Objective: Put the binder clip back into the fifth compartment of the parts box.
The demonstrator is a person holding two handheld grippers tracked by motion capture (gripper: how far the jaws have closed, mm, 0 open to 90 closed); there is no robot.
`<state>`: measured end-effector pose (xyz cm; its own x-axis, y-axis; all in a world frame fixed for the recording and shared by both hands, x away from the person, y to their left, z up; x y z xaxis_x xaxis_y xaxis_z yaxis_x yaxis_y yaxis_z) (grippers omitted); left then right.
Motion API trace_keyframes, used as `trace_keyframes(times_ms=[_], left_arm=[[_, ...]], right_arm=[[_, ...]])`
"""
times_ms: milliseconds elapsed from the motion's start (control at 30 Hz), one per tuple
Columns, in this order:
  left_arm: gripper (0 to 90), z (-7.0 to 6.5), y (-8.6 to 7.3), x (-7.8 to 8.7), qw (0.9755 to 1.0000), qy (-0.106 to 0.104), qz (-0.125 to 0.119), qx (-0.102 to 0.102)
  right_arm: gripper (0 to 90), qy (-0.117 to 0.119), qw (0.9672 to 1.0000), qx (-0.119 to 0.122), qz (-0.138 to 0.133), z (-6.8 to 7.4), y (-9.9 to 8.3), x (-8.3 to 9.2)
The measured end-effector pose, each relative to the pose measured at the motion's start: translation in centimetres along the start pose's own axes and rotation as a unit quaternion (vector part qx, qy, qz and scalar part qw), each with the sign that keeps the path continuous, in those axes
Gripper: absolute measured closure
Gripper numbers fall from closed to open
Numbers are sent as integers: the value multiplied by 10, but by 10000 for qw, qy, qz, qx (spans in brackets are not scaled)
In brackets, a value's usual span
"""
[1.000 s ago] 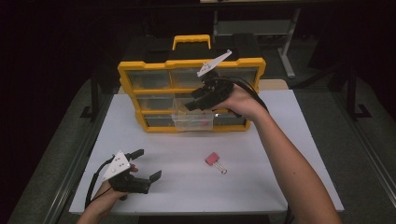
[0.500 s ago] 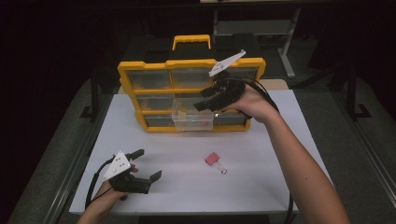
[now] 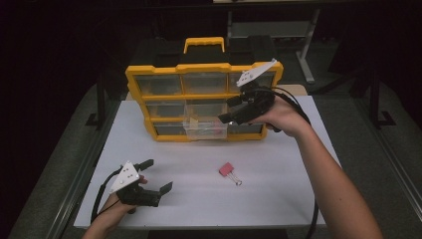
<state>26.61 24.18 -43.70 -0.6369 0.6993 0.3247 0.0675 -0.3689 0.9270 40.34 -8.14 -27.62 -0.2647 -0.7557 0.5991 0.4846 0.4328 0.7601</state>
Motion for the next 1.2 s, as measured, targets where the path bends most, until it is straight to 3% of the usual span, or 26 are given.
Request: trace_keyframes(times_ms=[633, 933, 1200], left_arm=[[3, 1, -1, 1, 10000, -5, 17, 35], [3, 0, -1, 0, 10000, -5, 11, 27], [3, 0, -1, 0, 10000, 0, 5, 33]], right_arm=[[267, -271, 9995, -126, -108, -3, -43, 9], [267, -395, 9988, -267, -64, -2, -62, 1], [215, -457, 9984, -341, -3, -2, -79, -9]])
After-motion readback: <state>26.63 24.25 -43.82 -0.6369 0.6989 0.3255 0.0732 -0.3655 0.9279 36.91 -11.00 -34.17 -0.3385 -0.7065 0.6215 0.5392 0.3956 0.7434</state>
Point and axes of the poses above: each handheld gripper's, and its own axes: x roughly backward along the jaws, y roughly out of its top, z roughly to its left, the point moved 3 cm from there along -x, roughly forward along the jaws, and after that the axes turned 12 degrees about -x, right-handed, at the moved point
